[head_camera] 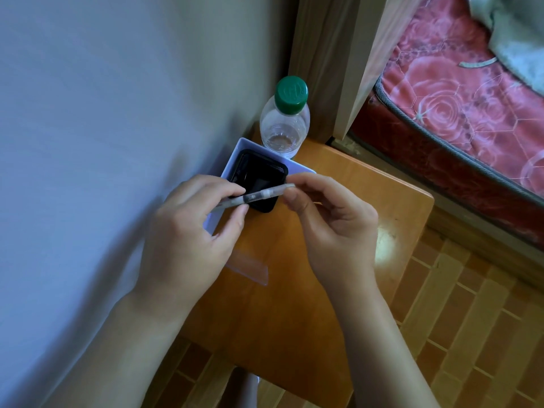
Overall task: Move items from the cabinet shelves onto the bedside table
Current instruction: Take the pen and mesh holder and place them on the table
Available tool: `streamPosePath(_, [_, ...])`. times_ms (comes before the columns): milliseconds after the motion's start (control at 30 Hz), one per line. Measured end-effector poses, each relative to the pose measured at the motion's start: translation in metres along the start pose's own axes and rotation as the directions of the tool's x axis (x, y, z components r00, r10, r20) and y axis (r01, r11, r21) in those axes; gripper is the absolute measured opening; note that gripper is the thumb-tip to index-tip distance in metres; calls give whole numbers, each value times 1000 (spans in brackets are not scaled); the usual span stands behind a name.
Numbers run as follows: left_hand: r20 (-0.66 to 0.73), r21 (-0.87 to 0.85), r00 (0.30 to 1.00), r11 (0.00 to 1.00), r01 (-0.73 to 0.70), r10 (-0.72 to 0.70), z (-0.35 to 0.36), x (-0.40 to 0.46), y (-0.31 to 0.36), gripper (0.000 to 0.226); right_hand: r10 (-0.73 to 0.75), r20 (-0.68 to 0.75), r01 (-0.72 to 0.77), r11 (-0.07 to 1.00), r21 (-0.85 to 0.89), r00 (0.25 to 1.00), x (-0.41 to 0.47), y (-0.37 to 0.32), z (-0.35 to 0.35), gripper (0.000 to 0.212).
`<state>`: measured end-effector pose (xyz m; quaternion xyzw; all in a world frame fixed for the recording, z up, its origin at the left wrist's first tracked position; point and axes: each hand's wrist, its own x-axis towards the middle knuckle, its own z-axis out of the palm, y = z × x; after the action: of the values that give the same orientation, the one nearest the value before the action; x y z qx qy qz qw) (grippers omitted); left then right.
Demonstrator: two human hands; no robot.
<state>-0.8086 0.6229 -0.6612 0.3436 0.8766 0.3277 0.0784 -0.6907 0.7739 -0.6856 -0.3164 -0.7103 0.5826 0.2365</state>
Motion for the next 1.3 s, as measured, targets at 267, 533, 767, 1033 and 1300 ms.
streamPosePath(267, [32,78,994,992,98,-100,-3,0,-9,35,-200,-115,169,956,-238,973,10,-6,-27,15])
streamPosePath(533, [106,40,982,987,153,-157,10,-3,-11,50,-197,-33,180,941,-286,980,12,10,-5,15])
streamPosePath(767, [116,45,981,987,152,-157,11,-2,-13,50,-163,8,158,939,-305,987,16,26,10,17])
streamPosePath(1033, [118,44,980,987,158,-162,14,-2,-13,49,-164,30,164,923,-349,986,20,34,16,20])
streamPosePath(1300, [128,48,973,981,187,-191,18,-5,-13,43,-177,-41,151,921,-358,983,14,32,17,33])
